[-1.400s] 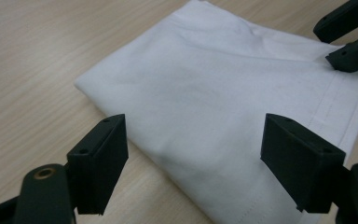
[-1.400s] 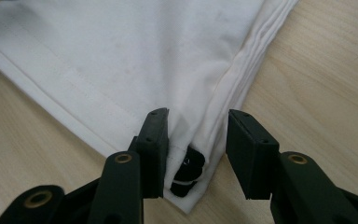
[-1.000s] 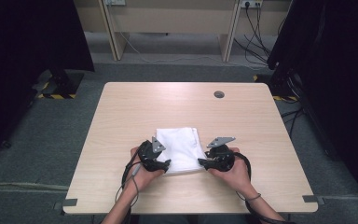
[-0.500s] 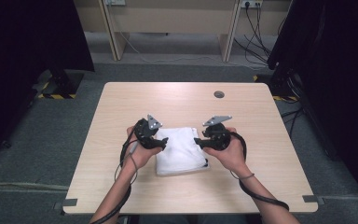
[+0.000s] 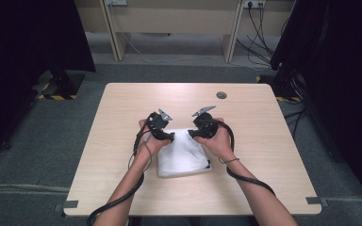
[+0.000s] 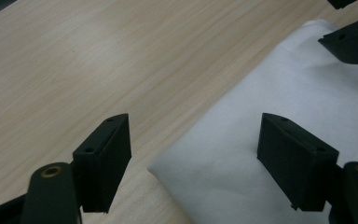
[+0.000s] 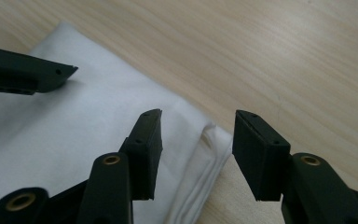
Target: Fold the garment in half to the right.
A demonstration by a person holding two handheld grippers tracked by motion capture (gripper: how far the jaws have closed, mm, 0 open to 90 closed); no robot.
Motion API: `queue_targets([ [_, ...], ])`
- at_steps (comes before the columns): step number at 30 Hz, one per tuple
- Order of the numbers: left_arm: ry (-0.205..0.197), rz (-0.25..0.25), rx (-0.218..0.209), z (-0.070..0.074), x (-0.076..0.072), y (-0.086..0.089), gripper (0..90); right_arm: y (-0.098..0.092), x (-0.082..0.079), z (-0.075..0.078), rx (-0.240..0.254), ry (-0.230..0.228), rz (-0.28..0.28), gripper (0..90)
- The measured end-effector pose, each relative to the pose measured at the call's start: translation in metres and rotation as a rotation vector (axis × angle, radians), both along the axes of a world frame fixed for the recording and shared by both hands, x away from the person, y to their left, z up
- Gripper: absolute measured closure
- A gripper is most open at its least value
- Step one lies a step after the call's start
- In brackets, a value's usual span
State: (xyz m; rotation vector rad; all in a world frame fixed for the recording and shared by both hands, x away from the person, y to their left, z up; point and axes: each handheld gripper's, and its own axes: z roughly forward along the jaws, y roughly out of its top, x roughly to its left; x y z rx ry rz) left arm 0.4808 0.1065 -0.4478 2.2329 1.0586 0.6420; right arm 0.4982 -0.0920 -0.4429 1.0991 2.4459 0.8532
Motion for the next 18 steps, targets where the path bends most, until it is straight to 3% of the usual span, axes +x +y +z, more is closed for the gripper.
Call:
queue_targets([
  [6, 0.012, -0.004, 0.013, -0.007, 0.002, 0.000, 25.8, 0.002, 0.003, -0.017, -0.042, 0.020, -0.008, 52.9],
  [14, 0.024, -0.004, 0.014, -0.010, 0.005, -0.001, 26.1, 0.002, 0.001, -0.018, -0.039, 0.011, -0.008, 51.9],
  [18, 0.026, -0.007, 0.005, -0.011, 0.004, 0.001, 26.1, 0.000, 0.003, -0.018, -0.029, 0.022, -0.023, 44.0],
])
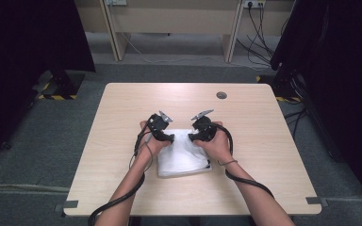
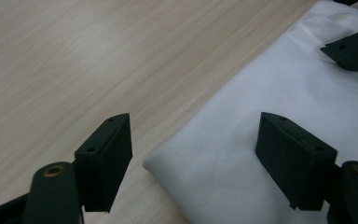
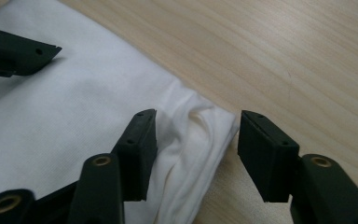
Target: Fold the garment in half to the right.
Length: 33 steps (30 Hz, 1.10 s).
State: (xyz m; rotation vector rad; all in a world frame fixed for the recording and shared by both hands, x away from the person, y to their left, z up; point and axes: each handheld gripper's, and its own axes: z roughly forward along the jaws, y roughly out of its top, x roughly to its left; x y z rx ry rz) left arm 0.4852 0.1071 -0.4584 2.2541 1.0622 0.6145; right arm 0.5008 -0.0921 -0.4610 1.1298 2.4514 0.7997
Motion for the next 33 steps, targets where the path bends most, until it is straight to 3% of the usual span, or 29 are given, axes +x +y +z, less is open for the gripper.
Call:
queue_targets([
  [4, 0.002, 0.007, -0.020, 0.001, -0.001, 0.004, 24.0, -0.004, -0.001, 0.003, 0.001, -0.014, -0.014, 35.4],
  [12, -0.029, 0.024, -0.063, 0.006, -0.010, 0.011, 16.6, -0.010, -0.007, 0.011, 0.034, -0.009, -0.009, 29.7],
  [17, -0.041, 0.022, -0.116, 0.010, -0.018, 0.018, 15.7, -0.017, -0.012, 0.015, 0.054, 0.006, -0.002, 26.4],
  [22, -0.062, 0.003, -0.175, 0.017, -0.029, 0.024, 15.8, -0.024, -0.017, 0.018, 0.075, 0.028, 0.006, 23.7],
  [33, -0.099, -0.043, -0.215, 0.029, -0.054, 0.035, 11.7, -0.041, -0.027, 0.025, 0.085, 0.020, 0.016, 21.1],
])
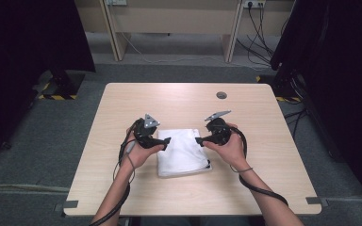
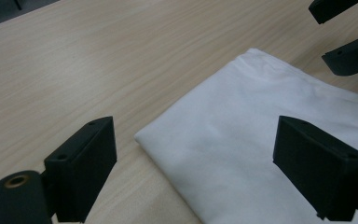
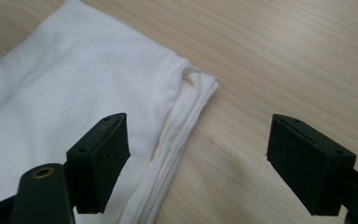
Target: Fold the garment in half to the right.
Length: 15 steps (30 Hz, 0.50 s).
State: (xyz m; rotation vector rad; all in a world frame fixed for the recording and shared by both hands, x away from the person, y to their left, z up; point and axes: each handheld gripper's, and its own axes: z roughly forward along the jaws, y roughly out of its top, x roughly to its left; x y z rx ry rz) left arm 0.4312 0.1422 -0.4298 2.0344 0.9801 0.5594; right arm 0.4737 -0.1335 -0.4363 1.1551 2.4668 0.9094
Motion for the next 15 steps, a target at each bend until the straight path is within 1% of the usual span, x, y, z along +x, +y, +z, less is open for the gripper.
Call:
queue_targets([
  [1, -0.011, -0.002, -0.004, 0.001, -0.003, 0.001, 11.7, -0.007, -0.003, 0.001, 0.003, -0.005, 0.003, 20.9],
  [8, -0.070, -0.020, -0.012, 0.003, -0.016, 0.010, 12.3, -0.023, -0.008, 0.003, 0.010, -0.015, -0.010, 20.4],
  [10, -0.076, -0.015, -0.017, 0.002, -0.019, 0.014, 12.4, -0.028, -0.010, 0.004, 0.022, -0.017, -0.016, 20.3],
  [11, -0.079, -0.014, -0.017, 0.002, -0.020, 0.015, 12.4, -0.031, -0.011, 0.004, 0.020, -0.022, -0.014, 20.1],
  [13, -0.081, -0.011, -0.029, 0.001, -0.023, 0.018, 12.4, -0.035, -0.013, 0.003, 0.028, -0.024, -0.020, 19.9],
  [15, -0.083, -0.009, -0.024, 0.000, -0.027, 0.020, 12.4, -0.039, -0.015, 0.002, 0.028, -0.027, -0.025, 19.7],
])
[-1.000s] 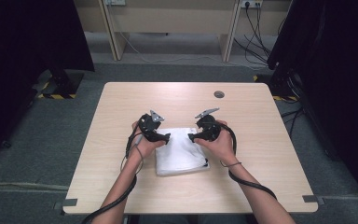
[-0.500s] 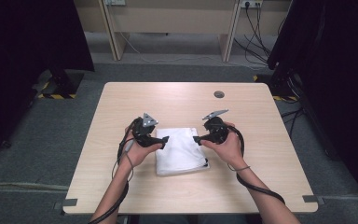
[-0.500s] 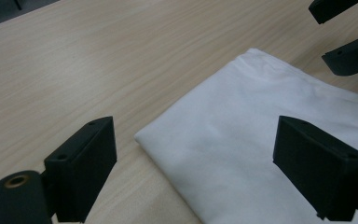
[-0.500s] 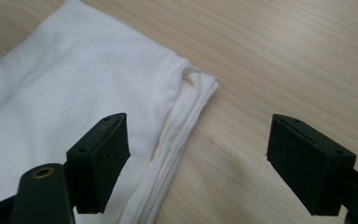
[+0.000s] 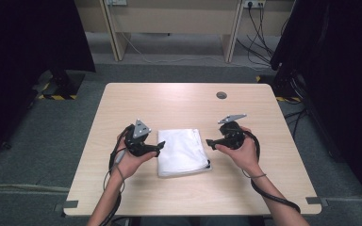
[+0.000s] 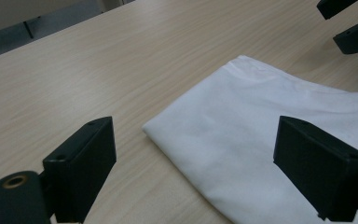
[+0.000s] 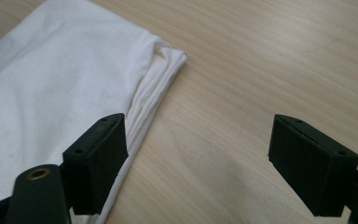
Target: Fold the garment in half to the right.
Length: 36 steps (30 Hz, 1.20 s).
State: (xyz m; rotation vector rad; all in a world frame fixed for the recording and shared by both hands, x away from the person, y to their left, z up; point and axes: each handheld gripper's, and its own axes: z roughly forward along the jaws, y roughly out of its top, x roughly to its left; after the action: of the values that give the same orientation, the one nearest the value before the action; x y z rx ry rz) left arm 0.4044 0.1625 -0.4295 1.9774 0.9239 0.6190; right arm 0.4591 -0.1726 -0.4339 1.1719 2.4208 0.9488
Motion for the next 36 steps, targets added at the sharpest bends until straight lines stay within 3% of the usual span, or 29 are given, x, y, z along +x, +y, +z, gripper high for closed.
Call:
queue_targets([
  [7, -0.011, 0.030, -0.013, -0.001, -0.010, 0.011, 13.1, -0.013, -0.005, -0.001, 0.003, -0.009, -0.018, 19.0],
  [24, -0.037, 0.042, -0.030, -0.008, -0.030, 0.028, 14.1, -0.052, -0.021, -0.001, 0.023, -0.024, -0.069, 18.8],
  [36, -0.061, 0.060, -0.019, -0.012, -0.041, 0.039, 14.6, -0.079, -0.038, -0.004, 0.039, -0.047, -0.094, 18.8],
])
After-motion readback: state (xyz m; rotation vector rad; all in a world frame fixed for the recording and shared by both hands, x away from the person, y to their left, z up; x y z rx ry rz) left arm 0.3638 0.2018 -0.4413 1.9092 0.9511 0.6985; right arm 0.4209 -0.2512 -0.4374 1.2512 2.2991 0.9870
